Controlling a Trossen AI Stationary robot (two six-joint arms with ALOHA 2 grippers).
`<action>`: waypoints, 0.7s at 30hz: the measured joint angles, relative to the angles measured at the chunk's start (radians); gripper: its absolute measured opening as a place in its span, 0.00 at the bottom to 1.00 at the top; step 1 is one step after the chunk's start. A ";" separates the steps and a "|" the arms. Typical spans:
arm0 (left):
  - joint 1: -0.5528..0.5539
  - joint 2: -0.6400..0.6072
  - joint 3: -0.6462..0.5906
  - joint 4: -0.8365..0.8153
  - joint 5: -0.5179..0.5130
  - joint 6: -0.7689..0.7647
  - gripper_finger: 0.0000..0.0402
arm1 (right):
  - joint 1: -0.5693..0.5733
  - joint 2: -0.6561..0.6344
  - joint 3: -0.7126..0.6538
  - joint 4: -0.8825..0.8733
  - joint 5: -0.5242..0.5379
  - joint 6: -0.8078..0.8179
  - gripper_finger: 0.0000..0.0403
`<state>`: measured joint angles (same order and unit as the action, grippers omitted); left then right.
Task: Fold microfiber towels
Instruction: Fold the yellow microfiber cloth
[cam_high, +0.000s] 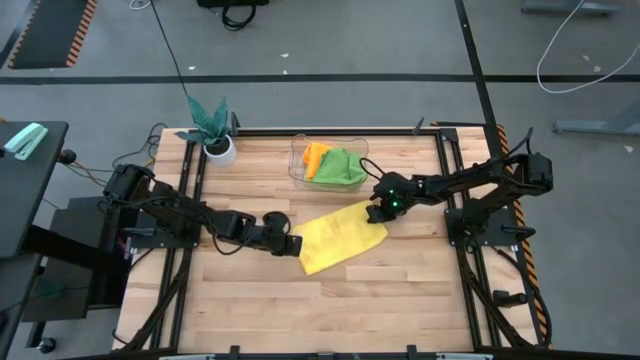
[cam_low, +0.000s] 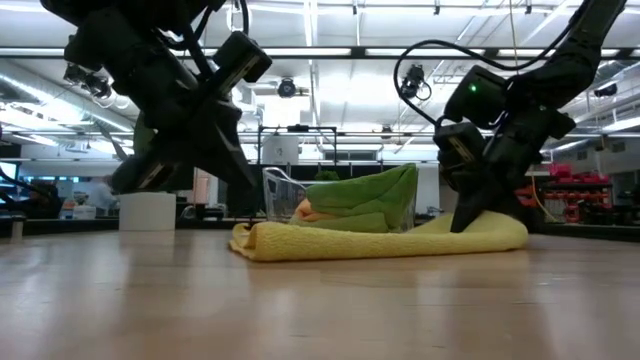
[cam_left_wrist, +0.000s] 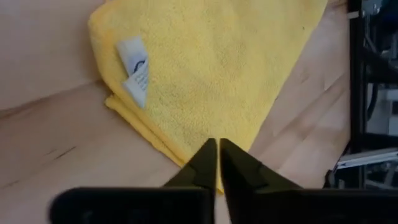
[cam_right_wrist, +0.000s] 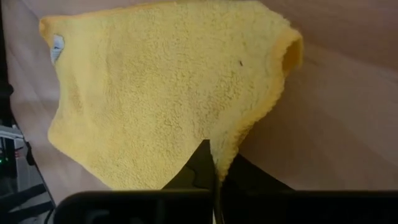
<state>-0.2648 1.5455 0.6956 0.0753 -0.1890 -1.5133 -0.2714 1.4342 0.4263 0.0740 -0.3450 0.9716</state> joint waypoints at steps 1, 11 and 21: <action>0.003 0.000 0.000 0.000 0.000 0.018 0.04 | 0.000 0.000 0.000 0.005 0.000 -0.003 0.02; 0.058 0.001 0.009 -0.009 -0.009 0.160 0.02 | 0.000 -0.002 0.000 0.015 0.025 -0.016 0.01; 0.064 0.155 0.200 -0.248 0.045 0.304 0.02 | 0.005 -0.004 0.002 0.042 0.053 -0.033 0.01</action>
<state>-0.2007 1.7009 0.8960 -0.1727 -0.1439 -1.2098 -0.2660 1.4300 0.4278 0.1165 -0.2916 0.9390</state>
